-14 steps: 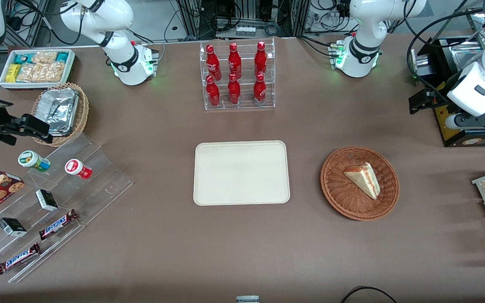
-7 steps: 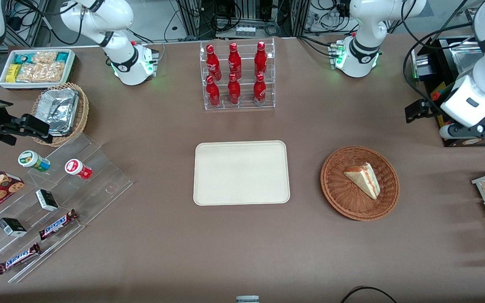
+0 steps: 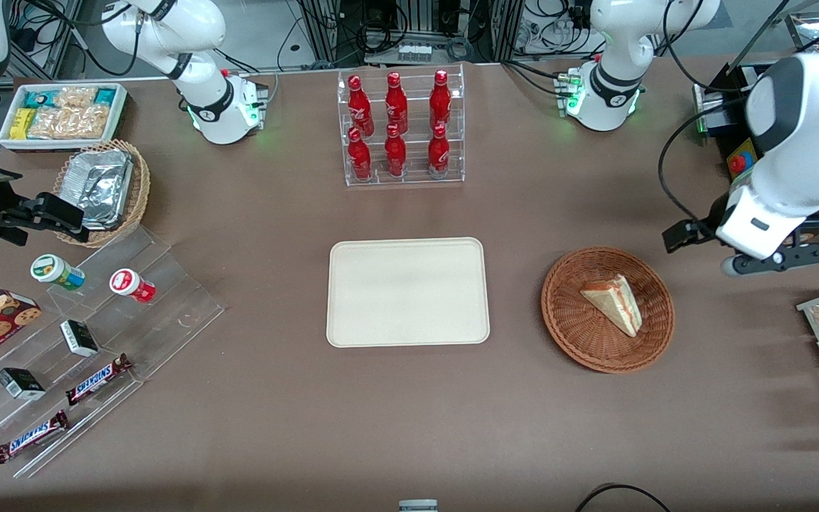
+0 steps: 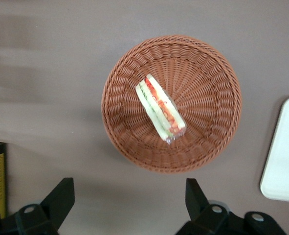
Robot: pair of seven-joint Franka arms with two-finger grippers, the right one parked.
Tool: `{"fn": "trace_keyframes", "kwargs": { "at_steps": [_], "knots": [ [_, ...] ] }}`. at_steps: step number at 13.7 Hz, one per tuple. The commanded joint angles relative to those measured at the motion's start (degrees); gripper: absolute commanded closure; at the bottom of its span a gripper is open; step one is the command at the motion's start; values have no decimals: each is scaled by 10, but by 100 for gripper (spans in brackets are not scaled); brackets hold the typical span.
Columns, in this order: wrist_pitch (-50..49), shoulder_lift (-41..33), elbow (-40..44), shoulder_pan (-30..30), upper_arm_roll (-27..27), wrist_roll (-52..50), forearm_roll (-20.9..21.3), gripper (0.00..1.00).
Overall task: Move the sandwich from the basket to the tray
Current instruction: 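Move the left gripper over the wrapped sandwich in the wicker basket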
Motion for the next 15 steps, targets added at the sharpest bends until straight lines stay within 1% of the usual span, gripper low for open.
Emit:
{"fn": "trace_keyframes", "kwargs": {
  "at_steps": [1,4,8,12,15],
  "knots": [
    [33,22,-12,-2,1,-39,5,0],
    [65,58,-11,-3,-1,-81,5,0],
    [101,87,-10,-8,-3,-192,3,0],
    [123,106,-15,-18,-4,-261,3,0],
    [179,101,-63,-19,-14,-284,5,0]
  ]
}}
